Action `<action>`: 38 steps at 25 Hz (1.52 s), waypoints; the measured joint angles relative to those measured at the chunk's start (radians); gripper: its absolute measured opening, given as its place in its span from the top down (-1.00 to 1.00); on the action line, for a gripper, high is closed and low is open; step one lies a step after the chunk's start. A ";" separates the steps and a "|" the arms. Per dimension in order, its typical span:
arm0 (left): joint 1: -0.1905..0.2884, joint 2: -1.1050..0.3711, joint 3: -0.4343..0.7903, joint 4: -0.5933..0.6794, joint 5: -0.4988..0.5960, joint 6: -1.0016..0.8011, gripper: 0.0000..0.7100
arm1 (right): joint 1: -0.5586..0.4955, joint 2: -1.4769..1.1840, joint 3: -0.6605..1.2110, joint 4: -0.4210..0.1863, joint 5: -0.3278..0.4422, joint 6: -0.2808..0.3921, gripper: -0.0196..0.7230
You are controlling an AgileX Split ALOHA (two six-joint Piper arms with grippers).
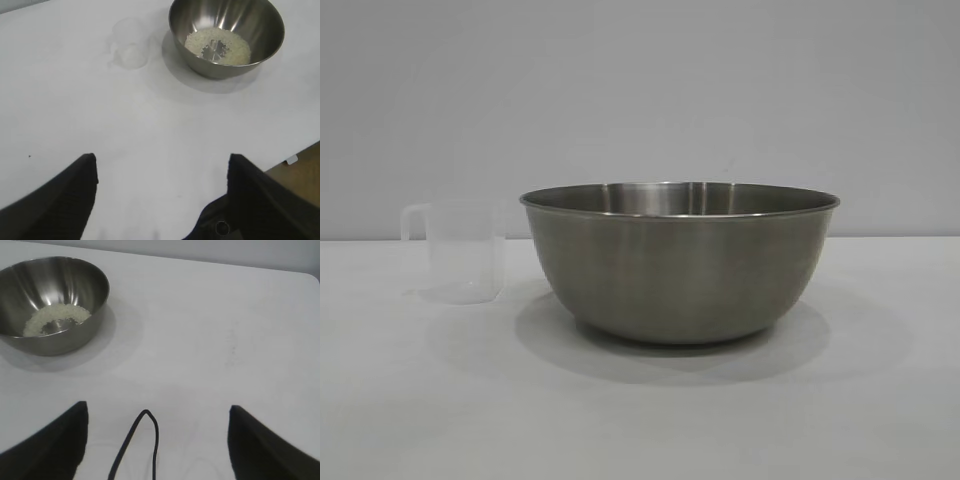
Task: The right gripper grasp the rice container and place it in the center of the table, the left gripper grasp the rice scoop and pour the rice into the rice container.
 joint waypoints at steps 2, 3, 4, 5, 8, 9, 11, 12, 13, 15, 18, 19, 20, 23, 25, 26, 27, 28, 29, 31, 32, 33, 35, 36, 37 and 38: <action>0.000 -0.033 0.047 0.026 -0.023 0.000 -0.33 | 0.000 0.000 0.000 0.000 0.000 0.000 -0.39; 0.000 -0.043 0.064 0.028 -0.032 0.000 -0.33 | 0.000 0.000 0.000 0.000 0.000 0.000 -0.39; 0.000 -0.048 0.080 0.030 -0.038 0.000 -0.33 | 0.000 0.000 0.000 0.000 0.000 0.000 -0.39; 0.000 -0.050 0.100 0.032 -0.051 0.000 -0.33 | 0.000 0.000 0.000 0.000 0.000 0.000 -0.39; 0.000 -0.052 0.119 0.040 -0.065 0.000 -0.33 | 0.000 0.000 0.000 0.000 0.000 0.000 -0.39; 0.000 -0.052 0.120 0.040 -0.069 0.000 -0.33 | 0.000 0.000 0.000 0.000 0.000 0.000 -0.39; 0.000 -0.052 0.120 0.041 -0.075 0.000 -0.33 | 0.000 0.000 0.000 0.000 0.000 0.000 -0.39; 0.000 -0.052 0.120 0.041 -0.078 0.000 -0.33 | 0.000 0.000 0.000 0.000 0.000 0.000 -0.39; 0.000 -0.052 0.120 0.041 -0.078 0.000 -0.33 | 0.000 0.000 0.000 0.000 0.000 0.000 -0.39; 0.000 -0.052 0.120 0.041 -0.078 0.000 -0.33 | 0.000 0.000 0.000 0.000 0.000 0.000 -0.39; 0.000 -0.052 0.120 0.041 -0.078 0.000 -0.33 | 0.000 0.000 0.000 0.000 0.000 0.000 -0.39; 0.000 -0.052 0.120 0.041 -0.078 -0.002 -0.33 | 0.000 0.000 0.000 0.000 0.000 0.000 -0.39; 0.000 -0.052 0.120 0.041 -0.078 -0.002 -0.33 | 0.000 0.000 0.000 0.000 0.000 0.000 -0.39; 0.000 -0.052 0.120 0.041 -0.078 -0.002 -0.33 | 0.000 0.000 0.000 0.000 0.000 0.000 -0.39; 0.000 -0.052 0.120 0.042 -0.078 -0.002 -0.33 | 0.000 0.000 0.000 0.000 0.000 0.000 -0.39; 0.000 -0.052 0.120 0.044 -0.078 -0.002 -0.33 | 0.000 0.000 0.000 0.000 0.000 0.000 -0.39; 0.000 -0.052 0.120 0.044 -0.078 -0.002 -0.33 | 0.000 0.000 0.000 0.000 0.000 0.000 -0.39; 0.000 -0.052 0.120 0.044 -0.078 -0.002 -0.33 | 0.000 0.000 0.000 0.000 0.000 0.000 -0.39; 0.000 -0.052 0.120 0.044 -0.078 -0.002 -0.33 | 0.000 0.000 0.000 0.000 0.000 0.000 -0.39; 0.000 -0.054 0.120 0.044 -0.078 -0.002 -0.33 | 0.000 0.000 0.000 0.000 0.000 0.000 -0.39; 0.000 -0.054 0.120 0.044 -0.078 -0.002 -0.33 | 0.000 0.000 0.000 0.000 0.000 0.000 -0.39; 0.000 -0.058 0.120 0.044 -0.078 -0.002 -0.33 | 0.000 0.000 0.000 0.000 0.000 0.000 -0.39; 0.011 -0.072 0.120 0.044 -0.078 -0.002 -0.33 | 0.000 0.000 0.000 0.000 0.000 0.000 -0.39; 0.024 -0.079 0.120 0.044 -0.078 -0.002 -0.33 | 0.000 0.000 0.000 0.000 0.000 0.000 -0.39; 0.050 -0.091 0.120 0.044 -0.078 -0.002 -0.33 | 0.000 0.000 0.000 0.000 0.000 0.000 -0.39; 0.080 -0.104 0.120 0.044 -0.078 -0.002 -0.33 | 0.000 0.000 0.000 0.000 0.000 0.000 -0.39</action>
